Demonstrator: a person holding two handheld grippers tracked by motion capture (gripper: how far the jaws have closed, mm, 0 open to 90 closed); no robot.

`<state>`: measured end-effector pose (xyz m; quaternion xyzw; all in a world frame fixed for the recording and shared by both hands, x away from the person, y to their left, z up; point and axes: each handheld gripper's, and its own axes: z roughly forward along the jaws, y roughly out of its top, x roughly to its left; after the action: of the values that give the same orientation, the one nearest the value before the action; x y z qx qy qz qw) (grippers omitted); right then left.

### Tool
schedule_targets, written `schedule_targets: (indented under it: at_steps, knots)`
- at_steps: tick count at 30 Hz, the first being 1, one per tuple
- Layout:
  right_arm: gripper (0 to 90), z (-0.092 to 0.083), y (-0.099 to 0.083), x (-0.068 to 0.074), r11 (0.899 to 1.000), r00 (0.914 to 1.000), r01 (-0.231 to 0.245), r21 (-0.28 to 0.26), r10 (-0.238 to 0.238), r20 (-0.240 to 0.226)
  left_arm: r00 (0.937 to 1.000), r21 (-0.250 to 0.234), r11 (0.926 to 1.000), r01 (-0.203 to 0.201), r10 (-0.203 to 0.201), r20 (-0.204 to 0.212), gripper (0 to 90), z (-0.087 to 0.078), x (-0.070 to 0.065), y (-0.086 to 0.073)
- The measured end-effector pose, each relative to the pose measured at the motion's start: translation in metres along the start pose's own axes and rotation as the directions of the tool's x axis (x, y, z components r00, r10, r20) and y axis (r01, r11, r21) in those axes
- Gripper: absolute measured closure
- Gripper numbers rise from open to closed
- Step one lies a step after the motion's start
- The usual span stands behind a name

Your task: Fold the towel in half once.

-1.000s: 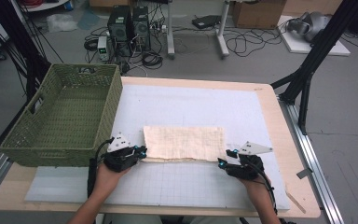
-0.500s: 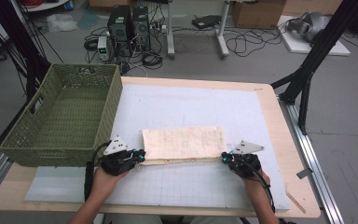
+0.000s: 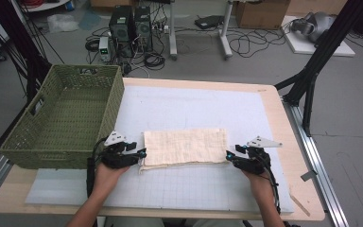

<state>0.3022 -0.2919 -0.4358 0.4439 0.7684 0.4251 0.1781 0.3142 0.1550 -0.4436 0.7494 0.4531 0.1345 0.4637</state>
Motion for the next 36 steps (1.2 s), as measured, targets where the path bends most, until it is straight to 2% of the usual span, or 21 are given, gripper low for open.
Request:
schedule_targets:
  at_steps: [2, 4, 5, 6, 7, 8, 11, 12, 13, 14, 16, 20, 22, 25, 26, 28, 30, 33, 36]
  knots:
    - [50.4, 0.011, -0.003, 0.001, 0.999, 0.9998, -0.014, 0.040, 0.014, -0.013, 0.9999, 0.021, 0.9997, 0.014, -0.014, -0.007, 46.2, 0.007, 0.001, 0.000]
    - [54.7, 0.020, -0.006, 0.003, 0.997, 0.9997, -0.003, 0.083, 0.005, -0.023, 0.9998, 0.043, 0.9989, 0.020, -0.019, -0.010, 44.1, 0.012, 0.001, -0.001]
    - [64.9, 0.019, -0.005, 0.005, 0.997, 0.9998, 0.011, 0.082, -0.009, -0.016, 0.9999, 0.047, 0.9988, 0.014, -0.014, -0.007, 44.1, 0.014, 0.000, -0.002]
    - [70.2, 0.019, -0.006, 0.005, 0.996, 0.9991, 0.000, 0.085, 0.004, -0.041, 0.9999, 0.049, 0.9988, 0.002, -0.001, -0.010, 43.2, 0.014, -0.002, -0.002]
    - [78.7, 0.018, -0.007, 0.006, 0.996, 0.9995, 0.001, 0.085, 0.001, -0.032, 0.9998, 0.052, 0.9986, -0.011, 0.012, -0.015, 43.3, 0.015, -0.003, -0.001]
    - [82.8, 0.017, -0.007, 0.007, 0.996, 0.9990, 0.015, 0.089, -0.011, -0.043, 0.9997, 0.052, 0.9985, -0.018, 0.019, -0.015, 44.9, 0.015, -0.004, -0.002]
    - [84.7, 0.015, -0.007, 0.013, 0.993, 0.9987, 0.048, 0.106, -0.046, -0.023, 0.9965, 0.065, 0.9954, -0.070, 0.073, -0.041, 63.3, 0.017, -0.010, -0.001]
    - [84.9, 0.013, -0.006, 0.015, 0.992, 0.9986, 0.052, 0.119, -0.050, -0.016, 0.9959, 0.068, 0.9943, -0.083, 0.085, -0.032, 68.6, 0.017, -0.010, -0.001]
    - [85.0, 0.012, -0.006, 0.016, 0.991, 0.9985, 0.054, 0.126, -0.053, -0.014, 0.9956, 0.066, 0.9936, -0.092, 0.093, -0.010, 77.6, 0.018, -0.011, -0.001]
    - [85.0, 0.010, -0.007, 0.018, 0.989, 0.9981, 0.061, 0.136, -0.060, -0.011, 0.9927, 0.071, 0.9906, -0.116, 0.118, -0.023, 81.9, 0.019, -0.013, 0.000]
    - [85.0, 0.004, -0.009, 0.021, 0.986, 0.9975, 0.070, 0.153, -0.070, -0.001, 0.9860, 0.074, 0.9849, -0.156, 0.160, -0.046, 84.8, 0.021, -0.014, 0.002]
    - [84.4, -0.007, -0.013, 0.024, 0.984, 0.9979, 0.062, 0.166, -0.064, 0.009, 0.9895, 0.066, 0.9891, -0.132, 0.135, -0.051, 85.0, 0.022, -0.012, 0.003]
    - [77.8, -0.007, -0.014, 0.026, 0.985, 0.9977, 0.060, 0.164, -0.064, 0.020, 0.9877, 0.073, 0.9872, -0.142, 0.146, -0.055, 80.8, 0.020, -0.013, 0.003]
    - [64.4, -0.010, -0.013, 0.025, 0.987, 0.9969, 0.068, 0.143, -0.073, 0.030, 0.9908, 0.054, 0.9903, -0.128, 0.130, -0.038, 62.5, 0.015, -0.010, 0.001]
    - [58.7, -0.011, -0.012, 0.024, 0.989, 0.9960, 0.072, 0.127, -0.078, 0.044, 0.9920, 0.038, 0.9918, -0.123, 0.124, -0.026, 57.1, 0.013, -0.009, 0.001]
    - [45.9, -0.018, -0.009, 0.021, 0.994, 0.9932, 0.077, 0.075, -0.084, 0.081, 0.9910, -0.013, 0.9909, -0.134, 0.134, 0.000, 53.1, 0.010, -0.008, 0.001]
    - [38.8, -0.024, -0.007, 0.017, 0.996, 0.9915, 0.082, 0.036, -0.086, 0.098, 0.9911, -0.072, 0.9891, -0.128, 0.130, 0.026, 48.2, 0.006, -0.006, 0.003]
    - [31.8, -0.032, -0.007, 0.011, 0.995, 0.9910, 0.094, -0.017, -0.092, 0.097, 0.9933, -0.130, 0.9860, -0.104, 0.110, 0.037, 43.0, 0.002, -0.006, 0.007]
    - [28.6, -0.038, -0.007, 0.006, 0.994, 0.9926, 0.093, -0.055, -0.088, 0.083, 0.9954, -0.183, 0.9800, -0.078, 0.087, 0.040, 33.3, -0.002, -0.005, 0.010]
